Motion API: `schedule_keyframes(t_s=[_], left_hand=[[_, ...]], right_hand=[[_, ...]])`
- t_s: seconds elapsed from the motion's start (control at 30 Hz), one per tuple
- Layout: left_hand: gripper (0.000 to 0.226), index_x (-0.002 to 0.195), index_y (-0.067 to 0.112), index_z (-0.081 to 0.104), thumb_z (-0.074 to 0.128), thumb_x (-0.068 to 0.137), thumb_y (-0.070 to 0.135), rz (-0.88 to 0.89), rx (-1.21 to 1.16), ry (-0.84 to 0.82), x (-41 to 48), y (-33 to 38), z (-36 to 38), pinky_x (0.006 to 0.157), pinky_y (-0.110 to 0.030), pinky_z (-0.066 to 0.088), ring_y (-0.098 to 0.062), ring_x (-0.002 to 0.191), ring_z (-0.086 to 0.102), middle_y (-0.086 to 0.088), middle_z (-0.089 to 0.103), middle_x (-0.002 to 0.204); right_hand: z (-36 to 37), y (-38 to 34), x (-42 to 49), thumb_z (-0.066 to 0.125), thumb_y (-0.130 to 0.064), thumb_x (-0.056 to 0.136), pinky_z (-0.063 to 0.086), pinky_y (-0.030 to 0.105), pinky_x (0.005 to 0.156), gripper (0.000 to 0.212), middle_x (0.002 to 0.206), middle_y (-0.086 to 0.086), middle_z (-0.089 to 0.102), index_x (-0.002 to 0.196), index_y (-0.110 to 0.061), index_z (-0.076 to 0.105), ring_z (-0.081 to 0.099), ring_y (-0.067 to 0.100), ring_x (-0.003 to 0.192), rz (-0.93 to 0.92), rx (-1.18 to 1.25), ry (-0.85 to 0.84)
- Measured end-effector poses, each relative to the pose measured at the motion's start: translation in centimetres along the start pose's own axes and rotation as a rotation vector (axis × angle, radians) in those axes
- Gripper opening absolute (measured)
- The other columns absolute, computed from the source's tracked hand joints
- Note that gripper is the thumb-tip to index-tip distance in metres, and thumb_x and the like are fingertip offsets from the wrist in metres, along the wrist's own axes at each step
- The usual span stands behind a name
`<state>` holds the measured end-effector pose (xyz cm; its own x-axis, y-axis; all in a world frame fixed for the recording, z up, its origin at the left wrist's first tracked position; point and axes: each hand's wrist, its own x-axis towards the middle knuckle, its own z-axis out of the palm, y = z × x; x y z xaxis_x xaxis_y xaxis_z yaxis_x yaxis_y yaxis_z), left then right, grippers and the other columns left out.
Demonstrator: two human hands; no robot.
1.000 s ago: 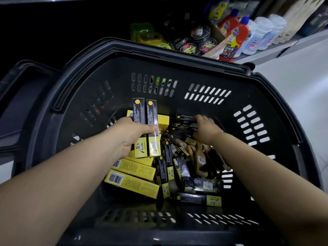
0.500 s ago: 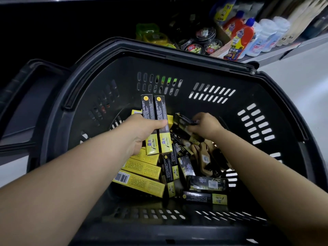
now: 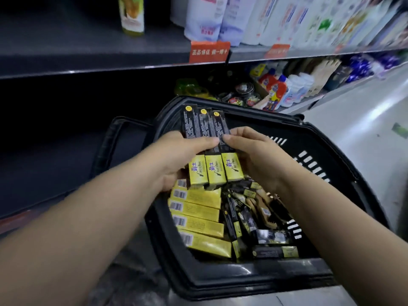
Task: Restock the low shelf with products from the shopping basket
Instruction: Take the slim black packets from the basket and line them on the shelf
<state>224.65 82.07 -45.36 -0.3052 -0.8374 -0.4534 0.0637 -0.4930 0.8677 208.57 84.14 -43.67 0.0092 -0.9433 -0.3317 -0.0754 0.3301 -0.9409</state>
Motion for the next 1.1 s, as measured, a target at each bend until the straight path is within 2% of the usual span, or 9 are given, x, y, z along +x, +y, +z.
schedule_keyframes(t_s=[0.1, 0.2, 0.3, 0.47, 0.57, 0.67, 0.77, 0.9, 1.1], left_hand=[[0.027, 0.103, 0.009, 0.065, 0.072, 0.078, 0.018, 0.037, 0.013, -0.081, -2.8, 1.3, -4.9, 0.060, -0.040, 0.060, -0.026, 0.073, 0.073, -0.013, 0.074, 0.082], [0.023, 0.100, 0.012, 0.067, 0.070, 0.078, 0.019, 0.064, 0.025, -0.135, -5.4, 1.6, -9.7, 0.063, -0.037, 0.059, -0.025, 0.077, 0.073, -0.012, 0.075, 0.086], [0.039, 0.106, 0.015, 0.067, 0.071, 0.069, 0.025, 0.105, 0.050, -0.155, -7.8, 1.2, -14.5, 0.077, -0.042, 0.057, -0.026, 0.088, 0.071, -0.011, 0.074, 0.096], [0.049, 0.109, 0.018, 0.066, 0.074, 0.062, 0.028, 0.053, 0.019, -0.098, -11.7, -1.9, -24.3, 0.062, -0.036, 0.059, -0.028, 0.087, 0.071, -0.011, 0.073, 0.099], [0.054, 0.108, 0.017, 0.066, 0.077, 0.057, 0.031, 0.021, -0.003, 0.107, -14.0, -5.4, -30.3, 0.063, -0.036, 0.056, -0.029, 0.083, 0.071, -0.011, 0.074, 0.094], [0.034, 0.104, 0.016, 0.065, 0.075, 0.072, 0.023, 0.040, 0.015, 0.380, -16.1, -8.6, -35.9, 0.078, -0.038, 0.054, -0.022, 0.081, 0.070, -0.004, 0.075, 0.087], [0.030, 0.103, 0.020, 0.063, 0.074, 0.076, 0.023, 0.020, -0.027, 0.564, -18.5, -11.2, -40.7, 0.087, -0.041, 0.052, -0.024, 0.086, 0.068, -0.006, 0.073, 0.091], [0.049, 0.106, 0.022, 0.064, 0.075, 0.059, 0.031, -0.010, -0.182, 0.632, -22.3, -14.6, -44.7, 0.073, -0.037, 0.054, -0.027, 0.082, 0.071, -0.006, 0.075, 0.089], [0.051, 0.104, 0.027, 0.061, 0.077, 0.055, 0.035, -0.040, -0.224, 0.695, -23.1, -18.0, -46.4, 0.092, -0.047, 0.049, -0.025, 0.092, 0.069, -0.001, 0.075, 0.094]], right_hand=[[4.4, -1.5, -0.5, 0.068, -0.018, 0.072, 0.055, 0.043, 0.075, 0.060, 0.103, 0.011, 0.067, 0.128, -0.017, 0.047, 0.064, 0.028, 0.087, 0.015, 0.085, -0.135], [9.2, -2.7, -0.8, 0.066, -0.017, 0.067, 0.056, 0.040, 0.071, 0.082, 0.113, 0.010, 0.065, 0.142, -0.023, 0.034, 0.063, 0.028, 0.093, 0.042, 0.062, -0.294], [13.7, -3.4, -0.5, 0.071, -0.014, 0.070, 0.056, 0.038, 0.071, 0.069, 0.108, 0.007, 0.067, 0.133, -0.023, 0.045, 0.065, 0.026, 0.091, 0.022, -0.027, -0.399], [22.5, -3.2, 0.6, 0.079, -0.022, 0.059, 0.058, 0.035, 0.064, 0.064, 0.097, -0.001, 0.070, 0.115, -0.018, 0.046, 0.071, 0.020, 0.085, -0.018, -0.251, -0.484], [27.9, -1.7, 2.1, 0.081, -0.026, 0.067, 0.059, 0.033, 0.064, 0.049, 0.094, 0.001, 0.067, 0.106, -0.026, 0.052, 0.071, 0.017, 0.079, -0.076, -0.370, -0.474], [33.1, 0.2, 3.6, 0.073, -0.047, 0.069, 0.047, 0.019, 0.048, 0.027, 0.076, -0.004, 0.062, 0.084, -0.027, 0.063, 0.060, 0.006, 0.057, -0.178, -0.517, -0.403], [37.4, 2.8, 5.6, 0.066, -0.062, 0.066, 0.037, 0.018, 0.040, 0.046, 0.054, -0.002, 0.050, 0.061, -0.019, 0.051, 0.046, 0.006, 0.042, -0.155, -0.533, -0.293], [42.4, 6.1, 7.5, 0.068, -0.053, 0.071, 0.048, 0.015, 0.049, 0.037, 0.055, -0.005, 0.062, 0.063, -0.018, 0.065, 0.059, 0.005, 0.049, -0.140, -0.371, -0.309], [49.7, 10.3, 9.4, 0.058, -0.039, 0.089, 0.043, 0.010, 0.065, 0.029, 0.086, -0.012, 0.068, 0.109, -0.019, 0.059, 0.061, 0.001, 0.085, -0.263, -0.417, -0.346]])
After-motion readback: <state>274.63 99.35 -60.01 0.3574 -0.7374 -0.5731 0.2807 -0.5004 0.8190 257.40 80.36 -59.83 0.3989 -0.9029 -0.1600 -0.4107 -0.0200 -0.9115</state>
